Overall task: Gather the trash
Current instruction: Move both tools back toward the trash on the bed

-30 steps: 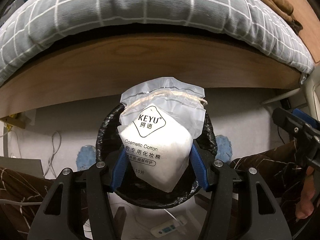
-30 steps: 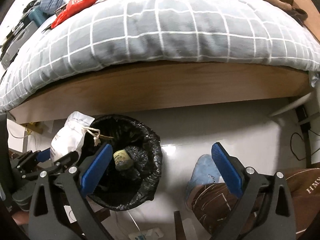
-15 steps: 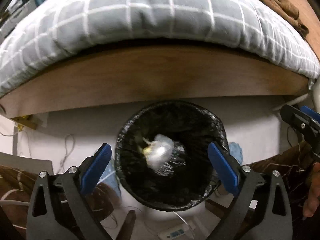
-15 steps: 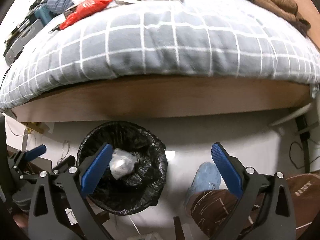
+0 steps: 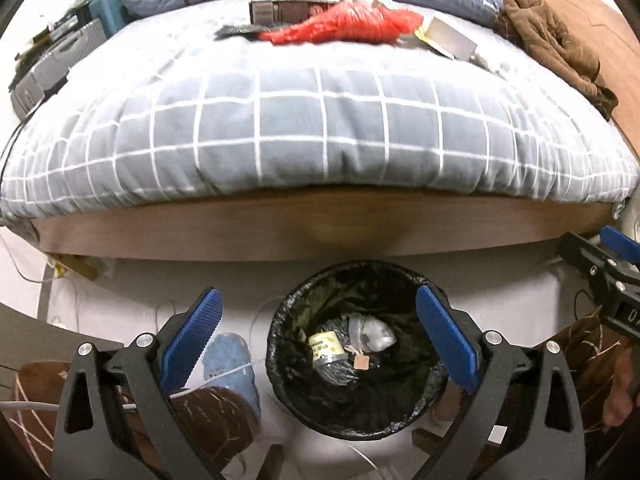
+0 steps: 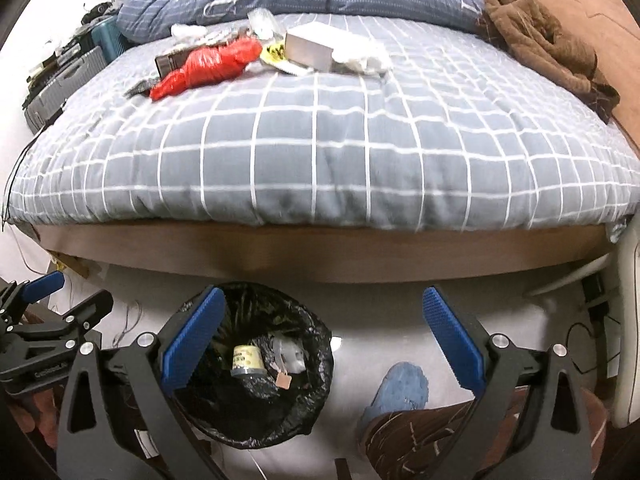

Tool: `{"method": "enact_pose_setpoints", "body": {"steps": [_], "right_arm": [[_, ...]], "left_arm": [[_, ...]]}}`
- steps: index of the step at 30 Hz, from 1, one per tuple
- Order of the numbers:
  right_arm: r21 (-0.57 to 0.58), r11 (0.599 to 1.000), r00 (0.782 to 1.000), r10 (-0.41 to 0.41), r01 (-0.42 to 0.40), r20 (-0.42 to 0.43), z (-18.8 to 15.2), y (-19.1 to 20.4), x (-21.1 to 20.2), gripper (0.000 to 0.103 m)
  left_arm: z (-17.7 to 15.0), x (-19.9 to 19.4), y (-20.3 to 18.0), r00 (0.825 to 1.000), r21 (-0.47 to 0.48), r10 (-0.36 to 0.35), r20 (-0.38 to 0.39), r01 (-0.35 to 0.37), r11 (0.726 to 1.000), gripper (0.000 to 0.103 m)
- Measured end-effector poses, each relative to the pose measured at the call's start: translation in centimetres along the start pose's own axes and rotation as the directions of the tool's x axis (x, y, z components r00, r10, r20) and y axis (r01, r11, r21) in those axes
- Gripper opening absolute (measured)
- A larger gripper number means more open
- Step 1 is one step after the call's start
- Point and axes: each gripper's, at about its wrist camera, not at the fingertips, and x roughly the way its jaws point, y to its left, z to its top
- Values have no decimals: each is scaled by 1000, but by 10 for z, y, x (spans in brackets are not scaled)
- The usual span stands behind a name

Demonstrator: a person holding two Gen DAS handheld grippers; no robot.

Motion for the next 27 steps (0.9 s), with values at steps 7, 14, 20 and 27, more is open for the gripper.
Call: {"method": "enact_pose_setpoints", "body": {"steps": [7,14,20,27], "right_arm": [[-2,1000,999,9,-8,45,19,3,-15,95],[1,1000,997,20,-20,81,39,3,-23,95],[-4,1000,995,25,-25,100,58,5,-18,95],[-5,1000,993,17,-17,119,86,0,-8,95]], "left_arm": [[19,-19,12,999,-33,-2,38,4,999,96],[43,-32,14,996,-37,0,87,3,999,96],[71,-38,15,991,-27,18,129,-15,1000,96],[106,-33,20,989,-36,13,150,-8,999,96]]}}
